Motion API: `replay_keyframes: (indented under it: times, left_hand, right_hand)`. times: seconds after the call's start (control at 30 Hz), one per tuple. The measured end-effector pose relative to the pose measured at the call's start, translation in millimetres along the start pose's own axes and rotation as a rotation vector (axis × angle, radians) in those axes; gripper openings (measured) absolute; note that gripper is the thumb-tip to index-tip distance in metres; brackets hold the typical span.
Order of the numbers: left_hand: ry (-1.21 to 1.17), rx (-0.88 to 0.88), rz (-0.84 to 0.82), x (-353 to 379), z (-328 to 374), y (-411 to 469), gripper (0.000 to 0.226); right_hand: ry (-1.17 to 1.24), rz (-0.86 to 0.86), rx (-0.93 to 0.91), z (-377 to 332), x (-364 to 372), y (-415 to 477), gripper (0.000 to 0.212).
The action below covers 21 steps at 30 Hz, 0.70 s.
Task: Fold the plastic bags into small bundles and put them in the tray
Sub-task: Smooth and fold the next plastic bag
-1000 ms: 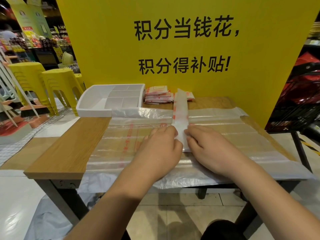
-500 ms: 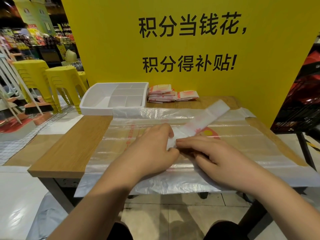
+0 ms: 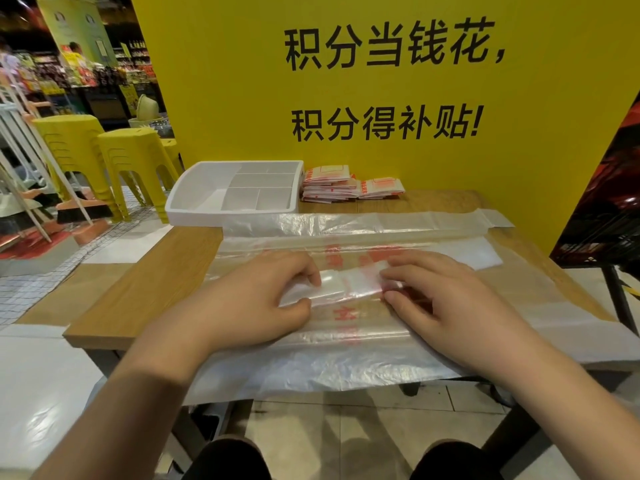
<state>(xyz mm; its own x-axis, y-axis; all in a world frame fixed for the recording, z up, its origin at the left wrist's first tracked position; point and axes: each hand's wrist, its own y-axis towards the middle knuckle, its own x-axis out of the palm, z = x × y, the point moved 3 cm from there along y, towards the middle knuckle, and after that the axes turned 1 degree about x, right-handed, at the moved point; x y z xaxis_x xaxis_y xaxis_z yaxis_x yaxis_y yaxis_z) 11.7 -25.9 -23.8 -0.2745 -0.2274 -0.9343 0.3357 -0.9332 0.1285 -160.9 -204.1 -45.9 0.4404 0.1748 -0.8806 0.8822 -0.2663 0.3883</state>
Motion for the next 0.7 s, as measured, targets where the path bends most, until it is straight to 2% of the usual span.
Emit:
replay_keyframes:
  times: [0.1, 0.23, 0.43, 0.5, 0.6, 0.7]
  left_hand:
    - [0.014, 0.0, 0.007, 3.3, 1.4, -2.6, 0.027]
    - [0.04, -0.022, 0.065, 12.4, 6.0, -5.6, 0.024]
    - [0.176, -0.082, 0.169, 21.3, 25.0, -9.2, 0.017]
    - [0.236, -0.103, 0.138, 25.3, 29.8, -8.5, 0.028]
    - [0.274, -0.149, -0.001, 37.0, 35.1, -9.1, 0.053]
    - [0.263, -0.189, -0.033, 46.9, 37.2, -10.9, 0.063]
  right_hand:
    - [-0.034, -0.112, -0.145, -14.4, 2.8, 3.9, 0.046]
    - [-0.001, -0.27, -0.074, -15.6, 8.2, 3.3, 0.049]
    - [-0.081, -0.379, -0.052, -15.7, 11.5, 5.0, 0.052]
    - [-0.092, -0.402, -0.048, -15.5, 11.6, 4.9, 0.053]
    - [-0.082, -0.428, -0.034, -15.1, 12.0, 4.5, 0.055]
    - [-0.079, -0.422, -0.043, -14.1, 13.5, 4.1, 0.064]
